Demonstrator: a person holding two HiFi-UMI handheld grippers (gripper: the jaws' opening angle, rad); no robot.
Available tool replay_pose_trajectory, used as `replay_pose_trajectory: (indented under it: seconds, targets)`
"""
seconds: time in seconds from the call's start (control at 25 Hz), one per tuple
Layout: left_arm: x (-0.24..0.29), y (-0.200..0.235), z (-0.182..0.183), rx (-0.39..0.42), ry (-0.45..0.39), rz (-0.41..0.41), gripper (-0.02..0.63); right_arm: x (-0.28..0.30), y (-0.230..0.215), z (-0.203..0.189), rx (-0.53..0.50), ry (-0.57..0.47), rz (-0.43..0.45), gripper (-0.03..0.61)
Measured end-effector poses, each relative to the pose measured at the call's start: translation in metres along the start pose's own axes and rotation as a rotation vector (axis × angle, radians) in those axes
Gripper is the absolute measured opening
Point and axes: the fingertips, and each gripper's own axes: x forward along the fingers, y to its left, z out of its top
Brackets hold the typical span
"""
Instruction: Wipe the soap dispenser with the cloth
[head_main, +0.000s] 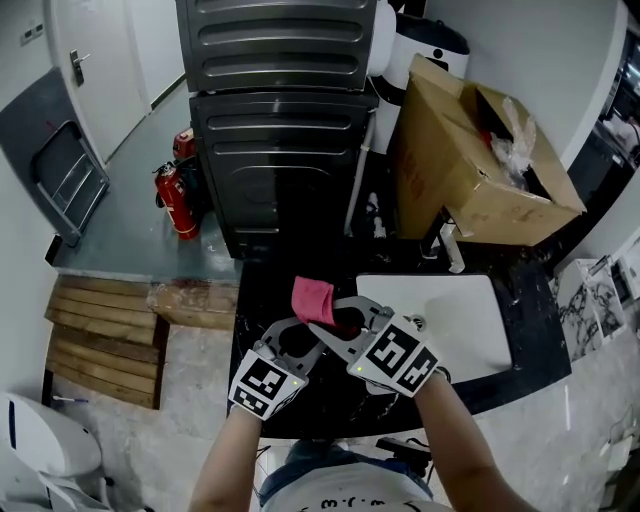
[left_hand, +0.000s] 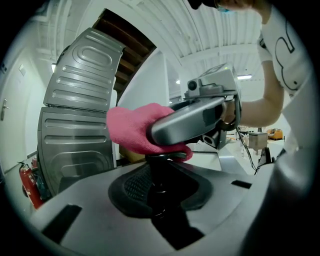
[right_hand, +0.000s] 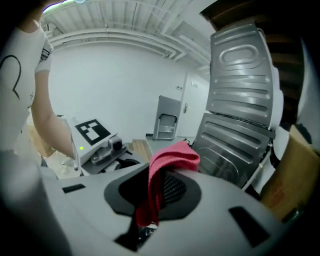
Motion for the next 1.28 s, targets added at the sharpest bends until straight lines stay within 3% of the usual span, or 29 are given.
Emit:
replay_pose_trajectory:
  seconds: [0.16, 0.36, 0.48, 0.6, 0.72, 0.88, 0.96, 1.12, 1.28]
  targets:
    - [0.000, 0.000, 0.000, -0.002, 0.002, 0.006, 0.101, -0.014, 0.008, -0.008, 0.043, 0.005, 0.061, 0.046]
    - [0.000, 0.001, 0.000, -0.009, -0.001, 0.016, 0.103, -0.044, 0.019, -0.027, 0.168, -0.026, 0.037, 0.046]
    - [0.000, 0.002, 0.000, -0.045, -0.011, 0.026, 0.103, -0.064, 0.014, -0.048, 0.253, -0.050, -0.081, 0.047]
    - [0.000, 0.002, 0.000, -0.100, -0.020, 0.052, 0.103, -0.088, -0.002, -0.070, 0.425, -0.149, -0.245, 0.048]
    - [-0.006, 0.011, 0.001, -0.211, -0.066, 0.106, 0.103, -0.103, -0.014, -0.085, 0.527, -0.204, -0.332, 0.048]
    - [-0.030, 0.031, -0.005, -0.511, -0.211, 0.176, 0.103, -0.105, -0.019, -0.088, 0.550, -0.218, -0.375, 0.048]
    - [-0.043, 0.037, -0.011, -0.620, -0.272, 0.203, 0.103, -0.100, -0.015, -0.084, 0.553, -0.223, -0.363, 0.048]
    - [-0.063, 0.044, -0.023, -0.719, -0.329, 0.246, 0.101, -0.077, 0.003, -0.072, 0.536, -0.224, -0.286, 0.048]
    - [-0.068, 0.045, -0.027, -0.733, -0.328, 0.259, 0.103, -0.043, 0.025, -0.062, 0.494, -0.190, -0.217, 0.048]
